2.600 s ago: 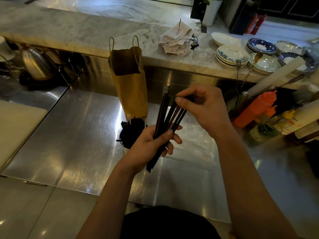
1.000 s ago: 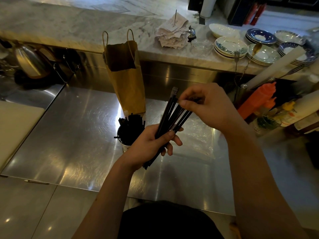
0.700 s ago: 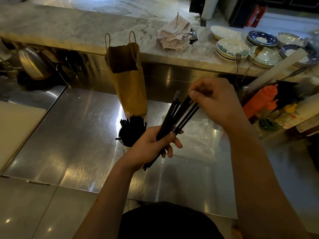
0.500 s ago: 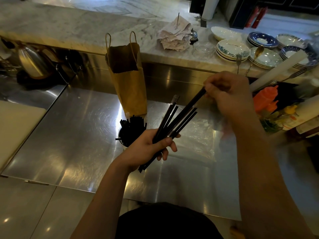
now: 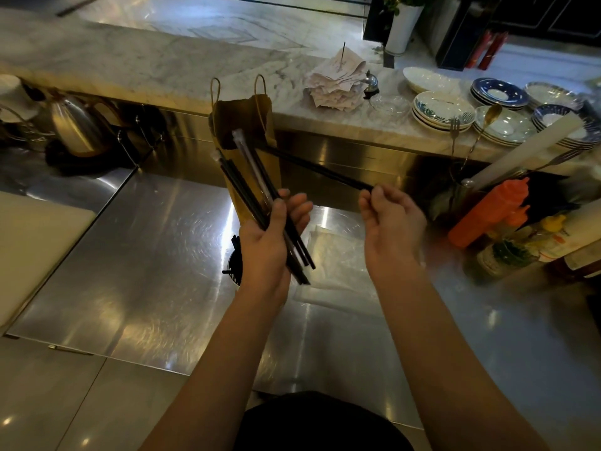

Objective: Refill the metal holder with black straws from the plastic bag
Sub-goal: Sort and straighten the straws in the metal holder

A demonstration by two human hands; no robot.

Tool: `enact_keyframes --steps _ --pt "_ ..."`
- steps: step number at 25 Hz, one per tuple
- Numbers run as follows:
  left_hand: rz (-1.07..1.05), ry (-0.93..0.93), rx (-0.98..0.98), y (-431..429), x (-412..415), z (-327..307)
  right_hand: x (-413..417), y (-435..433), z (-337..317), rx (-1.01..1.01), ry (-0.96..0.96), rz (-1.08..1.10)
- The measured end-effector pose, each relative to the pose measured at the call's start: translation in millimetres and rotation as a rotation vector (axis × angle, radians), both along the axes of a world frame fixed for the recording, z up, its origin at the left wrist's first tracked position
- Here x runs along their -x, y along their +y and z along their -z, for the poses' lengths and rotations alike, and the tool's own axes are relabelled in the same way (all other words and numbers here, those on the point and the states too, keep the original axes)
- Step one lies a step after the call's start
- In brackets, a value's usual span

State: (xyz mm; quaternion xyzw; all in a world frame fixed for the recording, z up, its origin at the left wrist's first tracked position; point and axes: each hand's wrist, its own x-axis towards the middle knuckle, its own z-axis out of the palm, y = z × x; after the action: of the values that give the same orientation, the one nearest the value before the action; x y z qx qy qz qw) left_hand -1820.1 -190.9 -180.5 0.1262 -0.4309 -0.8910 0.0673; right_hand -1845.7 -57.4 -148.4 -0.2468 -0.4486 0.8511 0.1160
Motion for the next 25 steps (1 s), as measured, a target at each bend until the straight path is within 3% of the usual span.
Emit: enact_keyframes --steps 3,10,15,19,25 --pt "-0.121 0.018 -0.071 5 13 -5 -1 -9 12 0.191 -0.086 0.001" --pt "-0.242 0.083 0.055 11 13 -6 -15 -39 28 0.170 -0.158 -0.122" --pt "-0.326 0.085 0.178 11 11 -10 -28 -55 41 -0.206 -0.179 -0.274" --pt "-0.384 0.077 0.368 -6 14 -8 -27 -46 31 -0.498 -0.109 -0.614" --pt "-0.253 0.121 0.418 -14 5 -13 -24 -32 13 -0.788 -0.096 -0.953"
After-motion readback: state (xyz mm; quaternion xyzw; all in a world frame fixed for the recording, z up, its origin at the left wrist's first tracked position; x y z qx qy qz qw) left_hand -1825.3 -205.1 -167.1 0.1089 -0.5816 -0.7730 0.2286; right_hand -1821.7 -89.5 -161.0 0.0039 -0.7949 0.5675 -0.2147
